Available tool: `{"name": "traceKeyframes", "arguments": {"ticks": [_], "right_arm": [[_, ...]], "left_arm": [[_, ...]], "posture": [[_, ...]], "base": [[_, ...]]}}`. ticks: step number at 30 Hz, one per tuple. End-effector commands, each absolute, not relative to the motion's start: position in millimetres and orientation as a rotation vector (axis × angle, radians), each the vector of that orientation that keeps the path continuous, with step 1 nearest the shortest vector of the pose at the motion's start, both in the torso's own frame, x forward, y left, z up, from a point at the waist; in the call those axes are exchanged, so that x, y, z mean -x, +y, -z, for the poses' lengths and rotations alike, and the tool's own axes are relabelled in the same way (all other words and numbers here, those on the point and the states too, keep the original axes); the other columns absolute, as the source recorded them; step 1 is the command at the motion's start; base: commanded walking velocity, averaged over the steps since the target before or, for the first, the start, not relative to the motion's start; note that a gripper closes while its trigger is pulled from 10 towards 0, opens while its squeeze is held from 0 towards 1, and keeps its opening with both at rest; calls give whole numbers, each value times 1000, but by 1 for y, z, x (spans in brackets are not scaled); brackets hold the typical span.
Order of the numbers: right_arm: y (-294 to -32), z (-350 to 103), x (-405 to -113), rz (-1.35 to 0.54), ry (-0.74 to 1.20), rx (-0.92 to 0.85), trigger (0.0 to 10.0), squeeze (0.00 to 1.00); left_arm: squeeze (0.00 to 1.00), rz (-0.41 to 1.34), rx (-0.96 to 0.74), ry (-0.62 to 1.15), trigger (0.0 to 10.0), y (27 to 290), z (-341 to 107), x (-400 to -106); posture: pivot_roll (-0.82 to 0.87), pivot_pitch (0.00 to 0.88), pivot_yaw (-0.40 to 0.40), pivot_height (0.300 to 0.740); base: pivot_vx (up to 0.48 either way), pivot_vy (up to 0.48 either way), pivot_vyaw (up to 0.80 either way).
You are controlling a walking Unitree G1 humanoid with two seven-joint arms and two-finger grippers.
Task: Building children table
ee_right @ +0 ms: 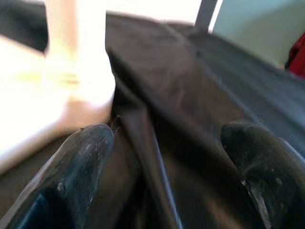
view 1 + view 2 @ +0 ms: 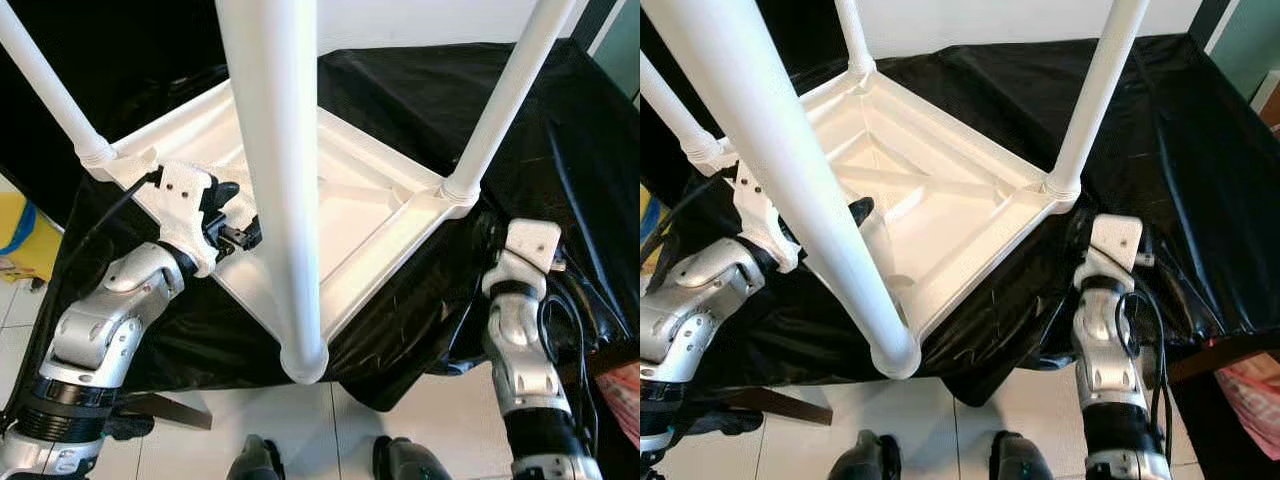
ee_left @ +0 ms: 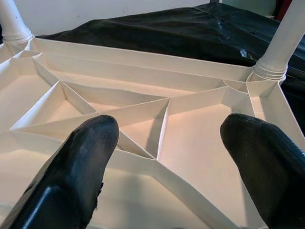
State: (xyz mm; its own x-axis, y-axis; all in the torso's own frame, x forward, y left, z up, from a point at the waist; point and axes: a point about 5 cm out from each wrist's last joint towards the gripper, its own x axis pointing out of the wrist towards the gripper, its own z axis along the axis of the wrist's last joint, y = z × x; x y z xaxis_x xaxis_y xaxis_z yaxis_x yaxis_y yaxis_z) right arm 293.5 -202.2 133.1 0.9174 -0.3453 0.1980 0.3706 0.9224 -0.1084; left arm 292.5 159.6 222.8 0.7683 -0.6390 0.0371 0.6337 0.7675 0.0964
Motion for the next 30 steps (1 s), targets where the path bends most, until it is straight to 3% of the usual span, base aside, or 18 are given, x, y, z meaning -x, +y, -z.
{"name": "traceKeyframes", "arguments": {"ticks": [1, 10, 21, 28, 30], "right_arm": [[-201, -133, -290, 359, -168, 141, 10000, 0], [-189, -111, -296, 173, -39, 115, 10000, 0], [-179, -116, -328, -134, 2, 135, 10000, 0], [-152, -131, -344, -392, -30, 163, 10000, 0], [-152, -131, -344, -392, -30, 163, 10000, 0]], "left_arm": [[0, 1036, -98, -61, 10000, 150, -223, -276], [0, 1072, -24, -223, 10000, 121, -253, -264], [0, 1014, 16, -163, 10000, 83, -243, -263], [0, 1053, 78, -212, 10000, 57, -255, -250], [0, 1053, 78, -212, 10000, 57, -255, -250]], "posture": [[-39, 186, 26, 740], [-34, 173, 26, 740], [-20, 173, 35, 740], [-1, 184, 38, 740], [-1, 184, 38, 740]], "base": [[0, 0, 0], [0, 0, 0], [0, 0, 0], [0, 0, 0], [0, 0, 0]]}}
